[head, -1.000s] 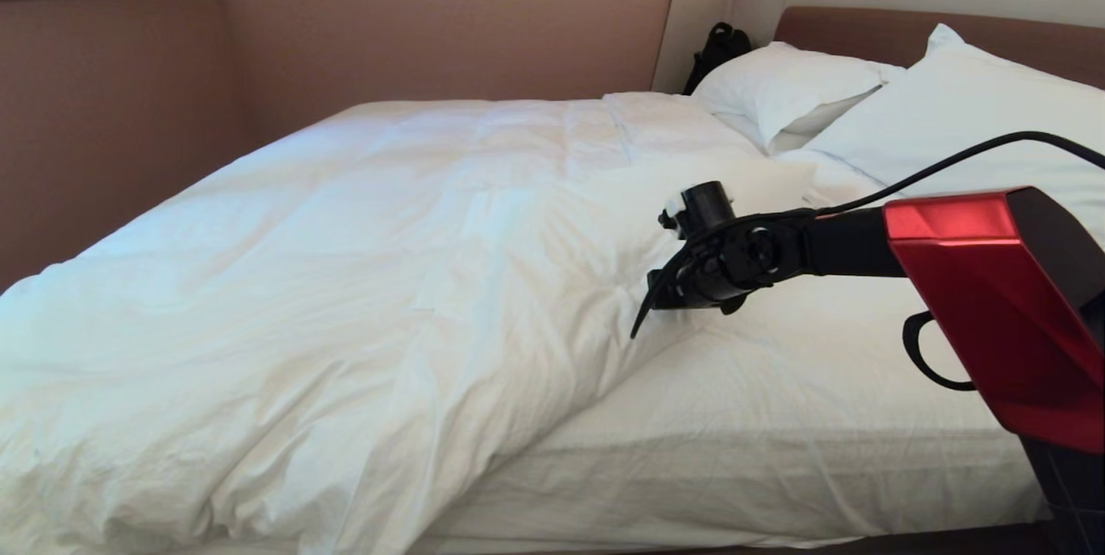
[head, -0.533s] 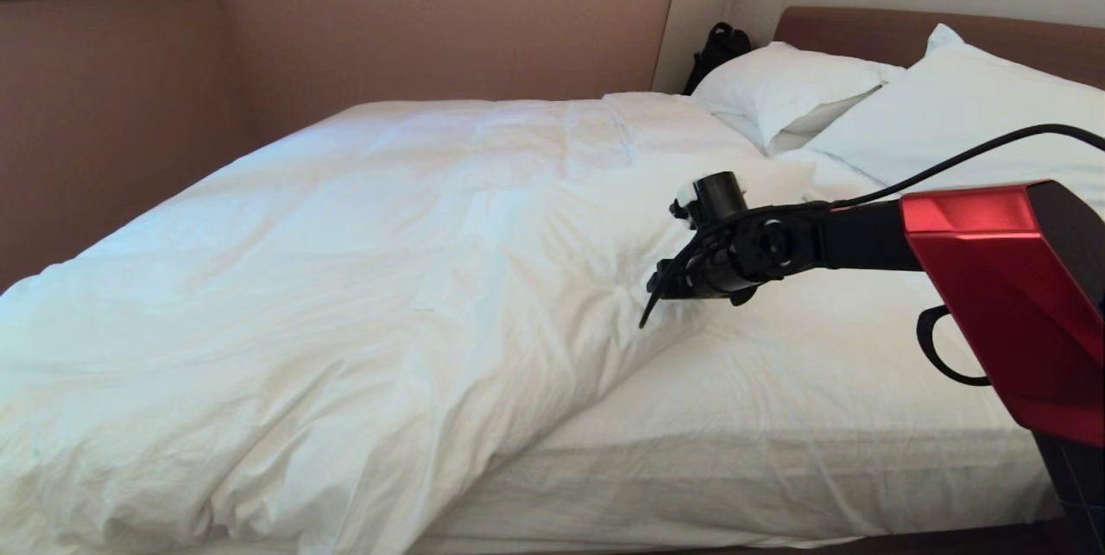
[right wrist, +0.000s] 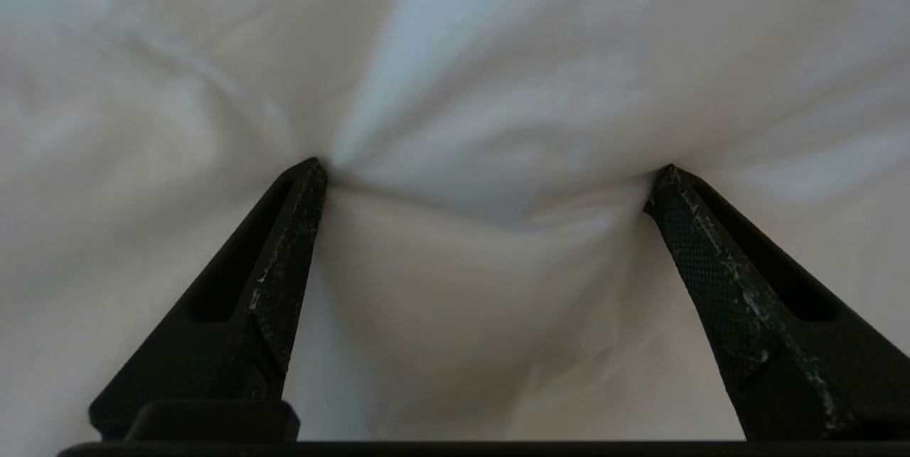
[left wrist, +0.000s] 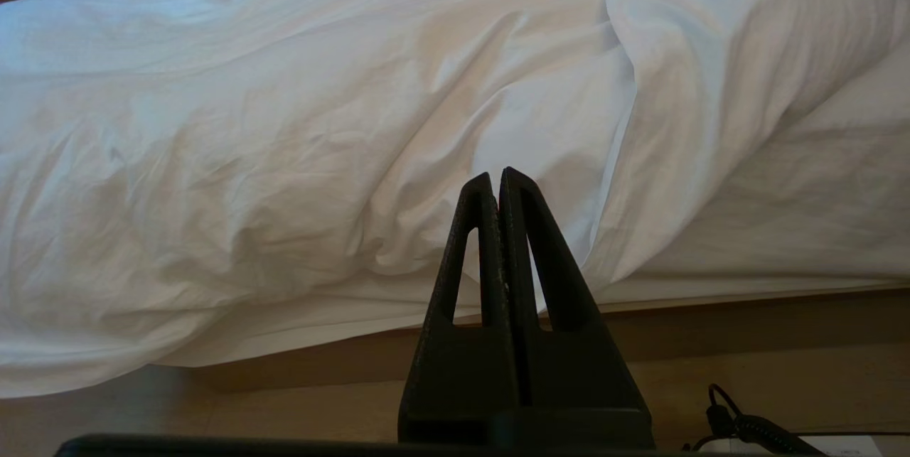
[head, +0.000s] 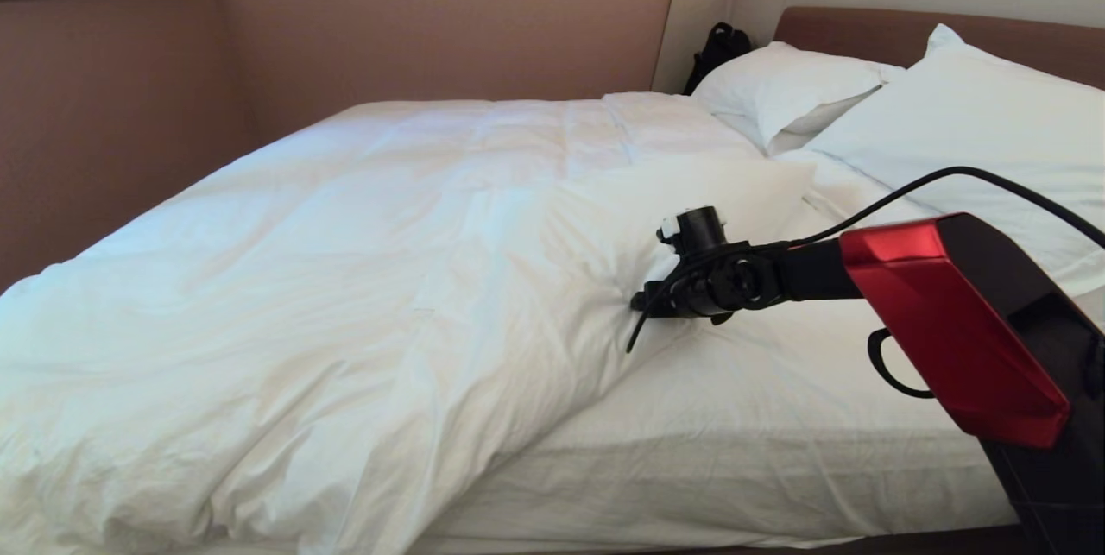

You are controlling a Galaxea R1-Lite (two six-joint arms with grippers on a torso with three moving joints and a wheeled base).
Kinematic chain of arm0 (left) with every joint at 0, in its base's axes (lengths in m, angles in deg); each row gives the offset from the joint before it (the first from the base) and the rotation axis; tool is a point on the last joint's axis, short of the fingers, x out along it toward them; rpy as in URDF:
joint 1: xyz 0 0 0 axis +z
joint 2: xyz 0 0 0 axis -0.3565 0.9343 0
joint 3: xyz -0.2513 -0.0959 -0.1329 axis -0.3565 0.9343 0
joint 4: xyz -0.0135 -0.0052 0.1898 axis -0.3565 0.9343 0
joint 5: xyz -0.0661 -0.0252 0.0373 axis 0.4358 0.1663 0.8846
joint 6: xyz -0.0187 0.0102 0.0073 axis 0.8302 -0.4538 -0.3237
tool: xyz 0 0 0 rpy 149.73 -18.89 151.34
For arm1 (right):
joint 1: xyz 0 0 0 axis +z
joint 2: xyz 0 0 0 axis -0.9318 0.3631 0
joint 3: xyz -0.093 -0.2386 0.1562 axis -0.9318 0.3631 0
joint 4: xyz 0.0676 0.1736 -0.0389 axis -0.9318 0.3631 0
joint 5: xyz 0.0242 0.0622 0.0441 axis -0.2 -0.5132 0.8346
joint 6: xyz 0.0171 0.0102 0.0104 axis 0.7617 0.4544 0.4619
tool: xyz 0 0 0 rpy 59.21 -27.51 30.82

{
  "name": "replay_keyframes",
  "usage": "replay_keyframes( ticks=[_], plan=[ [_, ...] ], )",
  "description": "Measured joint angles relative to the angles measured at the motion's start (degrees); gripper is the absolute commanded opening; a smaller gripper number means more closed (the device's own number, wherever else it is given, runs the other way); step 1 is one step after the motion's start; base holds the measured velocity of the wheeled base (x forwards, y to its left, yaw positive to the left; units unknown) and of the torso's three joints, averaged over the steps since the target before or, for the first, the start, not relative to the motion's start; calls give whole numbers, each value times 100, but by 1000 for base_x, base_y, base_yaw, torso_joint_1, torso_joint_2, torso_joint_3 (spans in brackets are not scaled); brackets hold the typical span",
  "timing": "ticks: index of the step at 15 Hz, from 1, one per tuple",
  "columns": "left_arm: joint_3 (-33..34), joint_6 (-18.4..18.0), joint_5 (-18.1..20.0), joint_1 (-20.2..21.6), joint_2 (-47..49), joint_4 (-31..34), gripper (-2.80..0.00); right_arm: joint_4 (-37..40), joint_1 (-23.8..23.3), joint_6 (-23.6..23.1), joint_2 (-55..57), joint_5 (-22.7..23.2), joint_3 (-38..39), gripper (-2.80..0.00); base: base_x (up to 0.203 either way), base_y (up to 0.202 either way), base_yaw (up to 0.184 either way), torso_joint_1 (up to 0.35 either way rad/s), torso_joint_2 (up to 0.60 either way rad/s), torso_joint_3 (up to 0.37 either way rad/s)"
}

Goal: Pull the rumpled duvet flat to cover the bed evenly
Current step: Hold the folded corner of the quilt

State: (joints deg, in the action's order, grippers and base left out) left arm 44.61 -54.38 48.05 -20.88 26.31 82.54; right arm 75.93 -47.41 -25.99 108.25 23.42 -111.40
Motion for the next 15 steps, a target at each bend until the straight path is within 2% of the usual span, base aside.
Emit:
replay_keyframes(
  ticks=[4, 15],
  plan=[
    [0, 0, 1, 0, 0, 0, -280, -229, -7, -6, 180, 4, -28, 0, 0, 0, 0, 0, 0, 0],
    [0, 1, 0, 0, 0, 0, -280, -208, -90, -212, 465, 13, -124, 0, 0, 0, 0, 0, 0, 0]
  ],
)
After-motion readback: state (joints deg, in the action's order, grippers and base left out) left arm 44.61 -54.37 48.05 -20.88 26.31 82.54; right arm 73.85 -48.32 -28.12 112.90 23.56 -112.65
